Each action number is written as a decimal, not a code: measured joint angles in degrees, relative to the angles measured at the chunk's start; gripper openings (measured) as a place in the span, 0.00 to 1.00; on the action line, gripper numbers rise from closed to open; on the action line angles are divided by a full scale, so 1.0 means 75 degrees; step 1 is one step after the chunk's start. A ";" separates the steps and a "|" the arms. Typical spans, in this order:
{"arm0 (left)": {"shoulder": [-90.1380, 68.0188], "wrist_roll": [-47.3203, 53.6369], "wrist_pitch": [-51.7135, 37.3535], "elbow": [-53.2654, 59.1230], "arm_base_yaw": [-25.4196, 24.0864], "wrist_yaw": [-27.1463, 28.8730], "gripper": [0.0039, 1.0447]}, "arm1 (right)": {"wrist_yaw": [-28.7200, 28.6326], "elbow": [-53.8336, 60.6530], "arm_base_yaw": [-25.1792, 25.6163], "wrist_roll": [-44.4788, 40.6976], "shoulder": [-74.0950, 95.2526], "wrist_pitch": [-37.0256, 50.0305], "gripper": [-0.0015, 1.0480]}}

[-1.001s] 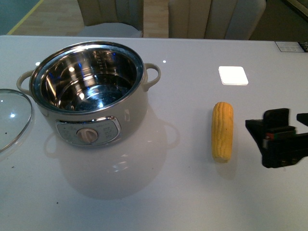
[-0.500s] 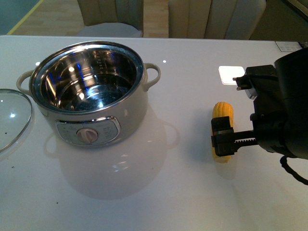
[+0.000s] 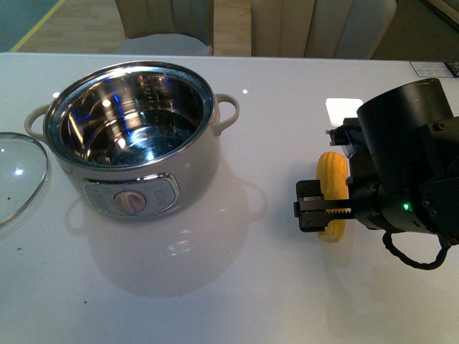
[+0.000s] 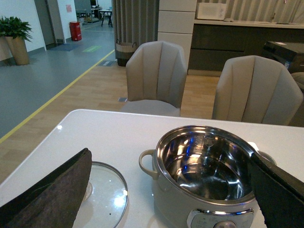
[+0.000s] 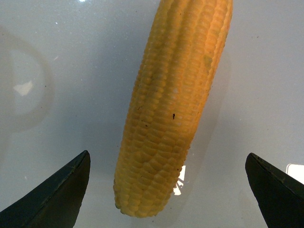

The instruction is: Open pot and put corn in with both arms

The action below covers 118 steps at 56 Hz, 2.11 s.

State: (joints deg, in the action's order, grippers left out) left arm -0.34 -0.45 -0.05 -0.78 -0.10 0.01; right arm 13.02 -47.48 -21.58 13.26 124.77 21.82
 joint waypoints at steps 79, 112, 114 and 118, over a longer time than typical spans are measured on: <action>0.0000 0.0000 0.0000 0.0000 0.0000 0.0003 0.94 | 0.0187 -0.1667 0.0245 0.1067 0.1591 -0.0446 0.68; 0.0000 0.0000 0.0000 0.0000 0.0000 0.0000 0.94 | -0.0137 -0.0991 0.0306 0.1145 0.1294 -0.0035 0.24; 0.0000 0.0000 0.0000 0.0000 0.0000 0.0003 0.94 | -0.0216 -0.0836 0.0329 0.1142 0.1204 0.0017 0.24; 0.0000 0.0000 0.0000 0.0000 0.0000 0.0003 0.94 | -0.0335 -0.0501 0.0373 0.1137 0.0985 0.0137 0.24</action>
State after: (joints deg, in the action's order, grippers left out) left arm -0.34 -0.45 -0.05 -0.78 -0.10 0.03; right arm 10.50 -51.24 -18.79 21.78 132.16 22.85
